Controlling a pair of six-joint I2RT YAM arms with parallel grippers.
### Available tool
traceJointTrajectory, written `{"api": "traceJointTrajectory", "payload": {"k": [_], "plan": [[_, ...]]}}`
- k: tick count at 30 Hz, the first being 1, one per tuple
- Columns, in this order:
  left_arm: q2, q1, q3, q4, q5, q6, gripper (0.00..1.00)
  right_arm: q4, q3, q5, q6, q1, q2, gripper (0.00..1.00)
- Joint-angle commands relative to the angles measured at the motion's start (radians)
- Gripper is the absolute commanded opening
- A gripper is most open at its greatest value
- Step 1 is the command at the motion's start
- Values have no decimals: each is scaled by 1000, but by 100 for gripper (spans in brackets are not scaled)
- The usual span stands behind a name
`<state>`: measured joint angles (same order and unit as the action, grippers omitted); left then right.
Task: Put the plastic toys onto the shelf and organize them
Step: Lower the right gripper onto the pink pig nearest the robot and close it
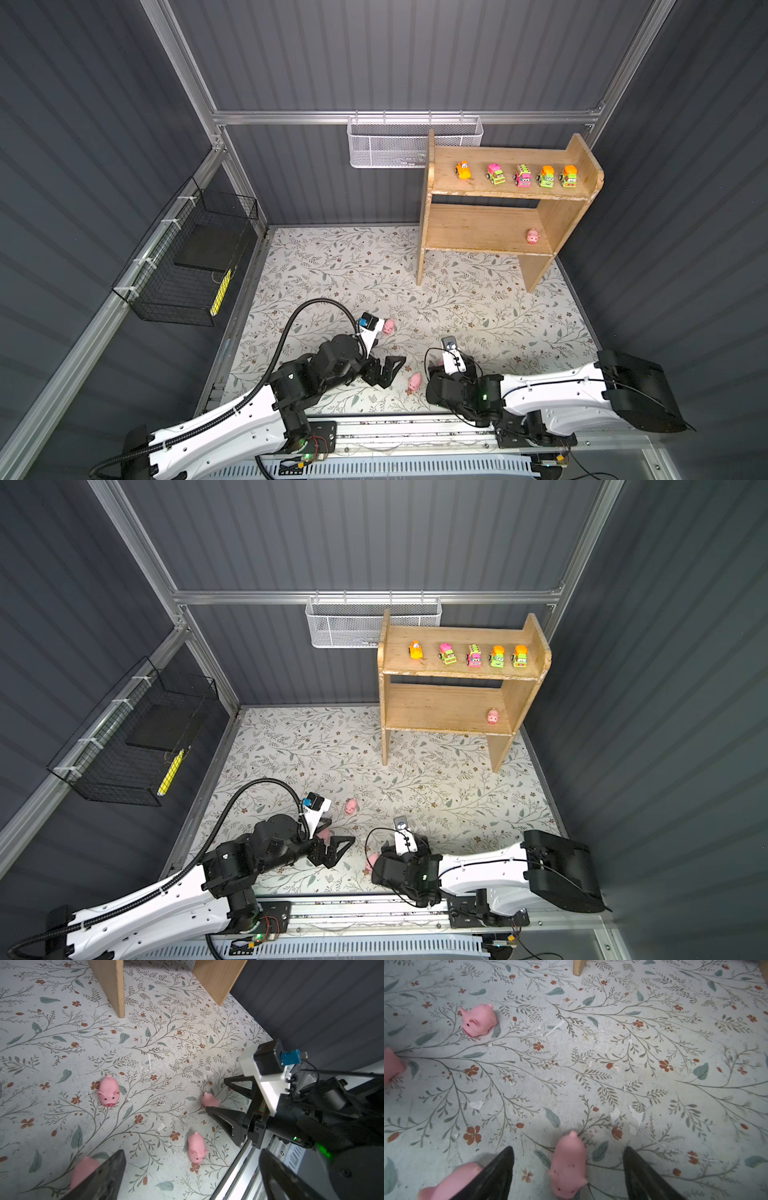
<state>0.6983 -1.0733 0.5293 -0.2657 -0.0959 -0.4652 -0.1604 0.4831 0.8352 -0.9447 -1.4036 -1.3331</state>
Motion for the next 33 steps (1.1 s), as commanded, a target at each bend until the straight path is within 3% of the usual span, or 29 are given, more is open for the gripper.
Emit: {"api": "traceJointTrajectory", "payload": {"k": [1,15,33], "plan": [[-23,-5,-13,-31,-29,-21,100,95,-26,15,-68,-13,-27,79],[76,-5,15,9,-32,-23,100,186,-81,-18,-88,-7,-77,71],[186,-5,70,32,-50,3,100,255,-92,-140,-46,84,-137,54]]}}
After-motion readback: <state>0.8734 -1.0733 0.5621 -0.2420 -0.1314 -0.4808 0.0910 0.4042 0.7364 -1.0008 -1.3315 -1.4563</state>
